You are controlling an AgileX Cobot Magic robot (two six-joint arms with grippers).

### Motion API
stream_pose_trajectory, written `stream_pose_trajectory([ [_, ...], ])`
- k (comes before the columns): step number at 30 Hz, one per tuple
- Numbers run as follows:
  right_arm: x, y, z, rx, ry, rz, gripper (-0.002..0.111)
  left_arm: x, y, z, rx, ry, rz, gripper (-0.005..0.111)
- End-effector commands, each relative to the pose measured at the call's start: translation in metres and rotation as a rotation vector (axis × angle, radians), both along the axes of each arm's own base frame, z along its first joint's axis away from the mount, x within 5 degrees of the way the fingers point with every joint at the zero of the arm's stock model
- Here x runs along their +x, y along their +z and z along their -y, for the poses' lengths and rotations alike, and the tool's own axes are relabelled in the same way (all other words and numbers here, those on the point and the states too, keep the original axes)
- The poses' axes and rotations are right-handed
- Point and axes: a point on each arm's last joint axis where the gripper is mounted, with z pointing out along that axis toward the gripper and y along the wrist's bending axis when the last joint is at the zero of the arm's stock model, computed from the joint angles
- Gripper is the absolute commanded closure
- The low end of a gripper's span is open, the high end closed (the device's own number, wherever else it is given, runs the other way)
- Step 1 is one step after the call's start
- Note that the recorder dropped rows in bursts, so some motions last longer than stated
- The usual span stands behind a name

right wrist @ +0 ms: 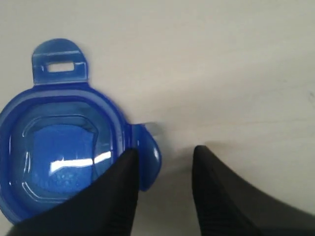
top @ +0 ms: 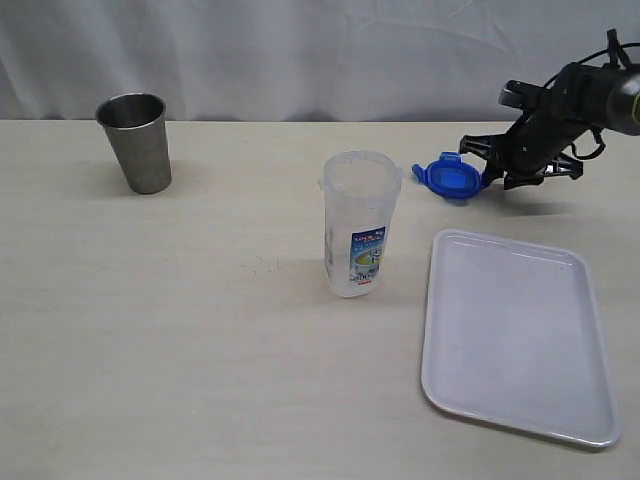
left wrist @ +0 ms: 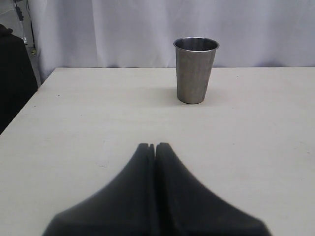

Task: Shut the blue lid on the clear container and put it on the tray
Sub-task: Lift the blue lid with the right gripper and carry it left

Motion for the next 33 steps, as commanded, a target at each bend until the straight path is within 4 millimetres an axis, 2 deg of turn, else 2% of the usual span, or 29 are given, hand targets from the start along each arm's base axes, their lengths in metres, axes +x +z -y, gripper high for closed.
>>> stream_pose_trajectory([
  [1, 0.004, -0.001, 0.002, 0.006, -0.003, 0.044, 0.088, 0.000, 0.000, 0.000, 0.000, 0.002, 0.005, 0.099],
  [4, 0.005, 0.000, 0.000, -0.007, 0.023, 0.059, 0.104, 0.000, 0.000, 0.000, 0.000, 0.002, 0.005, 0.099],
  [11, 0.004, -0.001, -0.001, -0.033, 0.077, 0.049, 0.104, 0.000, 0.000, 0.000, 0.000, 0.002, 0.005, 0.099],
  [15, 0.002, 0.008, -0.001, -0.050, 0.115, 0.047, 0.104, 0.000, 0.000, 0.000, 0.000, 0.002, 0.005, 0.099],
  [18, 0.001, 0.023, -0.001, -0.061, 0.134, 0.067, 0.104, 0.000, 0.000, 0.000, 0.000, 0.002, 0.005, 0.099],
  [24, -0.002, 0.068, -0.014, -0.098, 0.199, 0.145, 0.104, 0.000, 0.000, 0.000, 0.000, 0.002, 0.005, 0.099],
  [33, -0.015, 0.134, -0.055, -0.154, 0.311, 0.278, 0.104, 0.000, 0.000, 0.000, 0.000, 0.002, 0.005, 0.099],
])
